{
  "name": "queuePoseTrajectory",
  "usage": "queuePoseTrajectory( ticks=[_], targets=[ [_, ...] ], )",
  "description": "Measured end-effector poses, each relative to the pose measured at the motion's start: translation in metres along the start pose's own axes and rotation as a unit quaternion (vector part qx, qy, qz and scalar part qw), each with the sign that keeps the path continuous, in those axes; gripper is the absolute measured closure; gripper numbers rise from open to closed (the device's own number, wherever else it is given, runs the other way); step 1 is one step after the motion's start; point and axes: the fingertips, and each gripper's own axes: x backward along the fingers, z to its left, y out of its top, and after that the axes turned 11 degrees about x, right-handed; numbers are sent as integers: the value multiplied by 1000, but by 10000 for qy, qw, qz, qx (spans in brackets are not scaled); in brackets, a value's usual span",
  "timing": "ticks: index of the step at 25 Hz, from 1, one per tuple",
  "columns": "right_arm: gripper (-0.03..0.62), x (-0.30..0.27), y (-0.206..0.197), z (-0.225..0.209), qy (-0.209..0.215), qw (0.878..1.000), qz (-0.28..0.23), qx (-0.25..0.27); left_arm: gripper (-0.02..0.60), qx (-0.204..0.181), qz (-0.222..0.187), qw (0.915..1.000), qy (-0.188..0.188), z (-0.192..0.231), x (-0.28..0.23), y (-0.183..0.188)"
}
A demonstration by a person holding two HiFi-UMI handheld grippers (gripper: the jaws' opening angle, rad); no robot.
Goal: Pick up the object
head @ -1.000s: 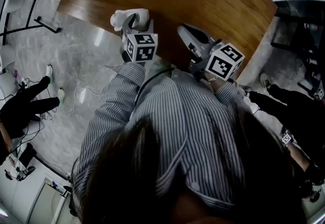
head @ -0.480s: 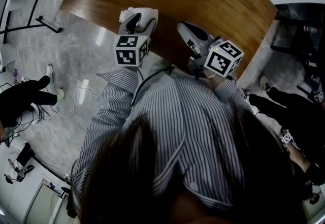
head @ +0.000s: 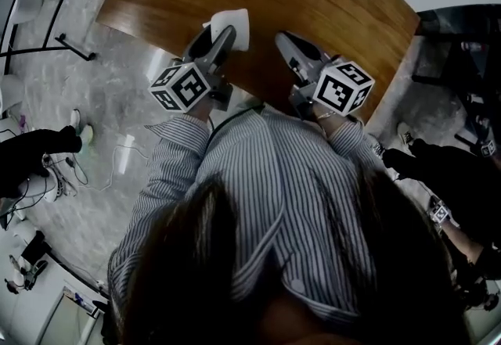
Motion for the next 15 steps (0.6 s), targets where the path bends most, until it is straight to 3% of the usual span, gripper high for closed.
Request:
queuePoseTrajectory(
  ticks=[7,15],
  targets=[
    [592,7,2,-3,-254,9993,44,271,362,724,-449,9936,-743,-22,6,9],
    [592,6,3,-1,-335,9982,152,472,362,750,-596,9879,-1223,-44,9,20]
  ],
)
